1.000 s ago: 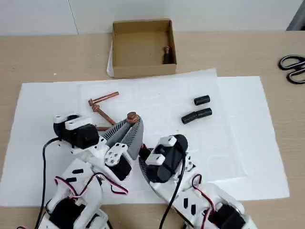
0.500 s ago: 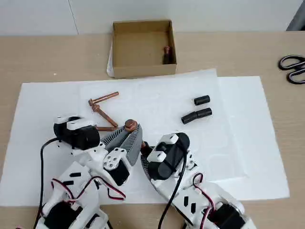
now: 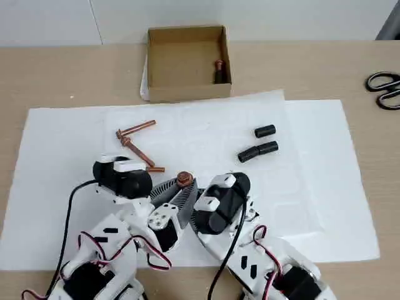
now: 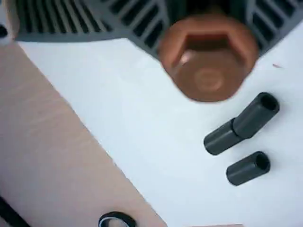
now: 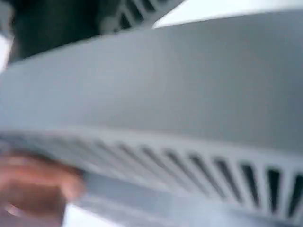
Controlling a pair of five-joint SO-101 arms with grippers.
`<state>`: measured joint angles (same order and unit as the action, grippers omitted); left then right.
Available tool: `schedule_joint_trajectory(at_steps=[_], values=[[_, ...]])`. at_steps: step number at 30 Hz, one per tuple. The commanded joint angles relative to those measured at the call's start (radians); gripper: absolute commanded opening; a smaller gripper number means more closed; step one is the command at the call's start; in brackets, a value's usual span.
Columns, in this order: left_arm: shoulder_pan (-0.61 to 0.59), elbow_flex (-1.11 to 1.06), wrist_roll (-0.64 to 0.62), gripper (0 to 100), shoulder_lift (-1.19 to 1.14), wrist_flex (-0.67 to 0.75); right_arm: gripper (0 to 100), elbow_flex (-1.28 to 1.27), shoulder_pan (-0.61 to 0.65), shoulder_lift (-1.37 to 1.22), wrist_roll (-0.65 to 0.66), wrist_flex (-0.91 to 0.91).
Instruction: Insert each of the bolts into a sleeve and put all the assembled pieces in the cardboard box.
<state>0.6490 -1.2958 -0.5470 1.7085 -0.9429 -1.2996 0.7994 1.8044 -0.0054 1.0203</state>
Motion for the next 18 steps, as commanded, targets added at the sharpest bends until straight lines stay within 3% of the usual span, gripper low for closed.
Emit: schedule_joint_trajectory(at_steps=[1, 7, 18], values=[[0.026, -0.01, 0.002, 1, -0.009, -0.014, 0.4, 0.054, -0.015, 0.008, -0.002, -0.039], [0.02, -0.054, 0.101, 1, -0.003, -0.015, 0.4, 0.054, -0.015, 0.008, -0.002, -0.039], [0.018, -0.054, 0.141, 4, -0.003, -0.014, 0.4, 0.057, -0.015, 0.008, -0.002, -0.039]])
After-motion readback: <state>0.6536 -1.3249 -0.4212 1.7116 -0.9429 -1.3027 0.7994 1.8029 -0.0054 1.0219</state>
